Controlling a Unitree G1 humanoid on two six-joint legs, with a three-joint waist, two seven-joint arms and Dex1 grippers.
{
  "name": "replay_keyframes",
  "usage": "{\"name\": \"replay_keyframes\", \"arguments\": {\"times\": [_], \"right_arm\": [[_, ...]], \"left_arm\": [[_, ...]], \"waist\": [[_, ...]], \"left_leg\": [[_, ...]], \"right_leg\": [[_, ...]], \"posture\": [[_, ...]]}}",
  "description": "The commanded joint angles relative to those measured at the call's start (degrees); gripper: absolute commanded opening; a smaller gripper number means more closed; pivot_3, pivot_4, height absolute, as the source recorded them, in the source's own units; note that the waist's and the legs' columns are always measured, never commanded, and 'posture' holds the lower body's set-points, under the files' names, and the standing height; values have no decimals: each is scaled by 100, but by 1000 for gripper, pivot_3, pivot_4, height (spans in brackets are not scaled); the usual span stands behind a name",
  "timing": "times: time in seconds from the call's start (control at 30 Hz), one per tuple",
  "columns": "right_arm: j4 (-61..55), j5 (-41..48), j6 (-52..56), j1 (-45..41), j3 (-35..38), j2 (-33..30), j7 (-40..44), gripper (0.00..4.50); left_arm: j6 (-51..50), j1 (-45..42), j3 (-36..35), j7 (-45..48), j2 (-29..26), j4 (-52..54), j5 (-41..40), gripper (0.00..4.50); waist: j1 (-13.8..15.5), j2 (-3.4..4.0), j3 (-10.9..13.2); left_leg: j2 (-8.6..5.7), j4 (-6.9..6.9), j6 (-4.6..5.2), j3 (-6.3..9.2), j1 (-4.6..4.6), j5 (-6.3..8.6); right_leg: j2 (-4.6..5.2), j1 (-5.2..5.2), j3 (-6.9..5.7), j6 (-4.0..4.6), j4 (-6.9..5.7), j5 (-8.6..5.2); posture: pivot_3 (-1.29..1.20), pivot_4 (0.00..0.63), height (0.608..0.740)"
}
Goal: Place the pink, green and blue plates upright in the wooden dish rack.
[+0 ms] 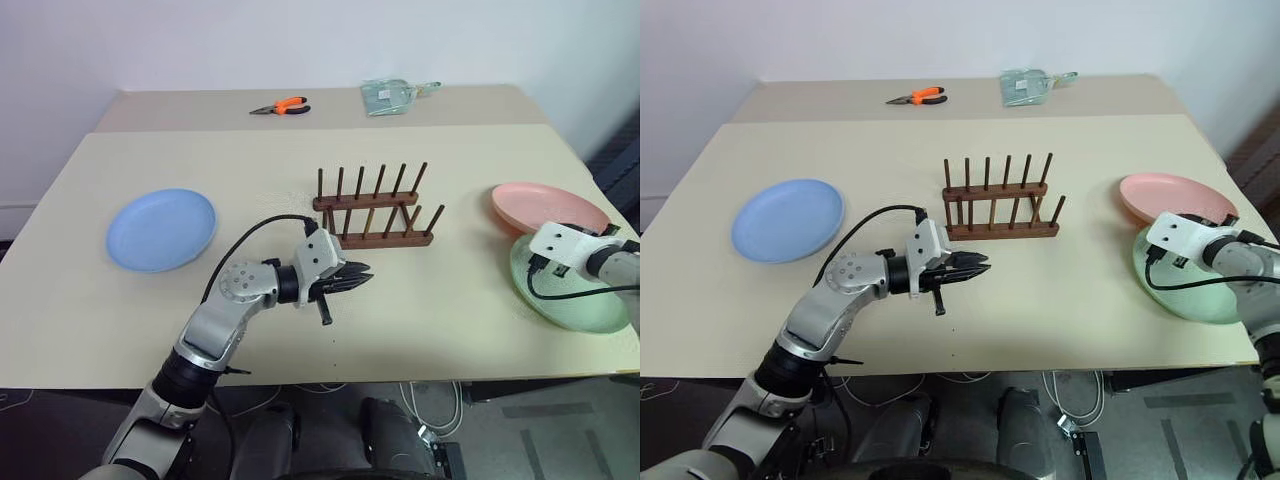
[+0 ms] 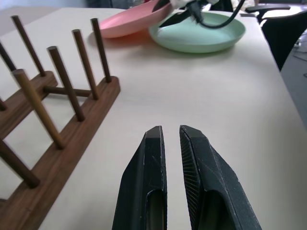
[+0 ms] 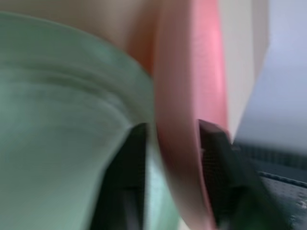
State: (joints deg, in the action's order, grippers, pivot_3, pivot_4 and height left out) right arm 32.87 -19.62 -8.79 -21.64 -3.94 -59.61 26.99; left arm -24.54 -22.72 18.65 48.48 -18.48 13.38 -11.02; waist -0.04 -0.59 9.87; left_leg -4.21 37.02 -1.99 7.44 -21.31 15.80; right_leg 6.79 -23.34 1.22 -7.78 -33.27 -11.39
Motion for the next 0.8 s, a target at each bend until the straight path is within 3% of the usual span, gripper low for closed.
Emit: {"name": "replay_keyframes", "arguments": {"times": [0.03,0.1,0.17,0.3,0.4,0.57,0.8], "right_arm": [[-376,231,-114,-59,334,-107,45,46],[-767,385,-102,67,520,-159,100,46],[-1820,1349,428,168,1191,39,462,46],[-4187,4617,2956,55,2323,911,934,46],[-5088,6832,4393,-281,2755,1481,510,46],[-5203,8095,5482,-623,2780,1956,-376,46],[-5067,8120,5853,-666,2573,2109,-823,46]], "left_arm": [[20,88,-29,-54,-108,231,-2,508],[62,135,-62,-95,-159,239,-8,508],[80,185,-201,-120,-260,194,-48,508],[200,223,-322,-104,-459,23,-30,508],[288,197,-347,-68,-522,-94,-29,508],[302,167,-397,-69,-552,-95,-68,508],[269,293,-393,-122,-555,58,-84,508]], "waist": [[-37,1,0],[-52,3,1],[-57,9,5],[-81,13,12],[-51,13,12],[85,5,14],[72,6,14]], "left_leg": [[0,0,0,0,1,0],[-1,1,0,1,-1,0],[-1,0,0,2,-1,0],[8,-2,1,10,3,0],[9,0,1,28,1,1],[4,9,1,28,-8,1],[1,1,1,21,-12,1]], "right_leg": [[0,1,1,-1,0,0],[-1,1,3,-1,0,0],[-1,0,3,-3,0,1],[-10,0,4,-16,-4,8],[-10,4,-1,-15,-5,8],[-3,5,-2,2,5,0],[-3,-7,-5,1,4,0]], "posture": [[0,150,740],[0,150,740],[0,150,740],[0,150,740],[0,150,740],[0,150,740],[0,150,740]]}}
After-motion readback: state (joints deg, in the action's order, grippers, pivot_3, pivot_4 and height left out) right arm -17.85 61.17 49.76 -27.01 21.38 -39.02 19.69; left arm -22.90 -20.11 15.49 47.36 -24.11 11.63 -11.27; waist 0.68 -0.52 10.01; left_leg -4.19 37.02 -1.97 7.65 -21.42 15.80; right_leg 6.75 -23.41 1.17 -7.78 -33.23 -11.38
